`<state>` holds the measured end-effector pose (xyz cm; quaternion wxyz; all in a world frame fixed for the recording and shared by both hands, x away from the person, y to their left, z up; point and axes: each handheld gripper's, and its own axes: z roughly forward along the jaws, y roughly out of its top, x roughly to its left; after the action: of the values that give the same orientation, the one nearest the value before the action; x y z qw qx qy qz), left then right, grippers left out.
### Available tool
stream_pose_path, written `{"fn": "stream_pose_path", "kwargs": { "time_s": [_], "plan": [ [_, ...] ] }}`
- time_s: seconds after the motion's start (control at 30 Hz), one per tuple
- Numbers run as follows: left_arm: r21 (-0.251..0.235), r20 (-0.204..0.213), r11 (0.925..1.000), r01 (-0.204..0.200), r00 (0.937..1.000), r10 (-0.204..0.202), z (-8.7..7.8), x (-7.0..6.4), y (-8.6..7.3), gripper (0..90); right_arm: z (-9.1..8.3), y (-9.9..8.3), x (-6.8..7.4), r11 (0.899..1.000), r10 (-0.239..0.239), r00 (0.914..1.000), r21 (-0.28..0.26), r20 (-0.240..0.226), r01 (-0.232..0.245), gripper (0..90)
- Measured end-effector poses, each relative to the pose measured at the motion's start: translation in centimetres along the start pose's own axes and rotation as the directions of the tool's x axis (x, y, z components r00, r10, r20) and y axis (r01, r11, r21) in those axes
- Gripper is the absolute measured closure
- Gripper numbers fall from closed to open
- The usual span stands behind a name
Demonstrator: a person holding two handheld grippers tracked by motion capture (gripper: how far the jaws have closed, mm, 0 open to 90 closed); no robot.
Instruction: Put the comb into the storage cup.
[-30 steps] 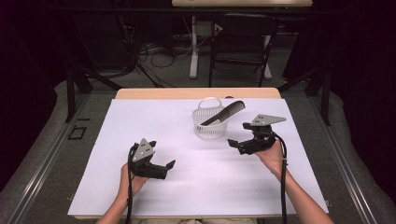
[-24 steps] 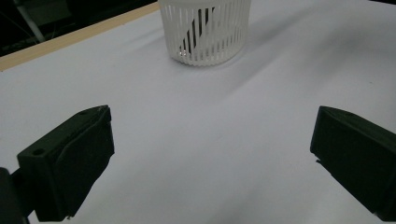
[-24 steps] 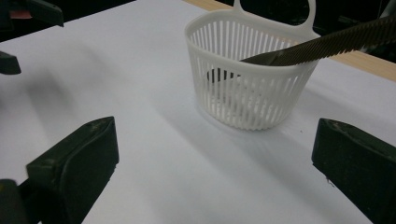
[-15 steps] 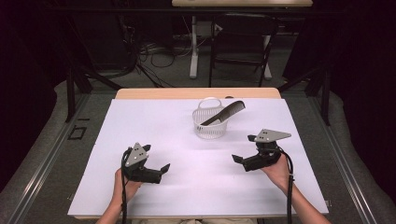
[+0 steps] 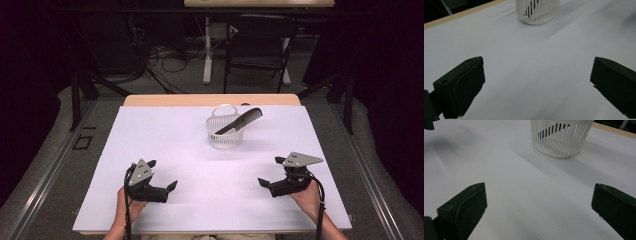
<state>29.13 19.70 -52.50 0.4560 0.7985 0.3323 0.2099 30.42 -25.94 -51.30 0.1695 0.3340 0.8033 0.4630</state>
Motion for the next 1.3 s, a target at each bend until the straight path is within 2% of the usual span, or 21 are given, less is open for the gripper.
{"fn": "stream_pose_path", "kwargs": {
  "time_s": [0.1, 0.3, 0.4, 0.63, 0.73, 0.97, 1.1, 1.3],
  "plan": [
    [-0.013, 0.002, 0.9996, 0.023, 0.9997, -0.023, -0.6, 0.0, -0.4, 0.0, -0.5, -0.5, 0.3, 1.000, 0.004, 1.0000, -0.003, 0.006, -0.004, 0.0],
    [-0.003, -0.013, 0.9997, 0.026, 0.9996, -0.026, -1.8, -0.2, -1.6, 0.0, -1.5, -1.2, 1.0, 1.000, -0.001, 0.9998, -0.017, 0.022, 0.002, 0.0],
    [0.000, -0.025, 0.9995, 0.033, 0.9991, -0.033, -2.4, -0.1, -2.1, 0.0, -1.8, -1.8, 1.3, 1.000, 0.002, 0.9996, -0.005, 0.030, -0.002, 0.0],
    [0.000, -0.051, 0.9979, 0.065, 0.9966, -0.065, -3.8, -0.2, -3.3, 0.0, -2.5, -2.9, 1.7, 1.000, -0.008, 0.9986, -0.007, 0.053, 0.008, 0.0],
    [0.008, -0.055, 0.9982, 0.059, 0.9967, -0.059, -4.2, -0.2, -3.6, 0.0, -2.6, -3.2, 1.7, 1.000, 0.005, 0.9984, -0.001, 0.057, -0.005, 0.0],
    [0.019, -0.069, 0.9979, 0.062, 0.9958, -0.061, -4.9, -0.4, -4.2, 0.0, -3.0, -3.7, 2.4, 1.000, -0.012, 0.9969, -0.006, 0.077, 0.013, 0.0],
    [0.027, -0.073, 0.9980, 0.058, 0.9957, -0.056, -5.1, -0.3, -4.3, 0.0, -3.0, -4.2, 2.5, 1.000, -0.002, 0.9969, 0.003, 0.079, 0.002, 0.0],
    [0.030, -0.060, 0.9971, 0.070, 0.9959, -0.068, -4.9, -0.3, -4.4, 0.0, -3.3, -4.3, 2.7, 1.000, -0.012, 0.9964, 0.003, 0.083, 0.012, 0.0]
  ]
}}
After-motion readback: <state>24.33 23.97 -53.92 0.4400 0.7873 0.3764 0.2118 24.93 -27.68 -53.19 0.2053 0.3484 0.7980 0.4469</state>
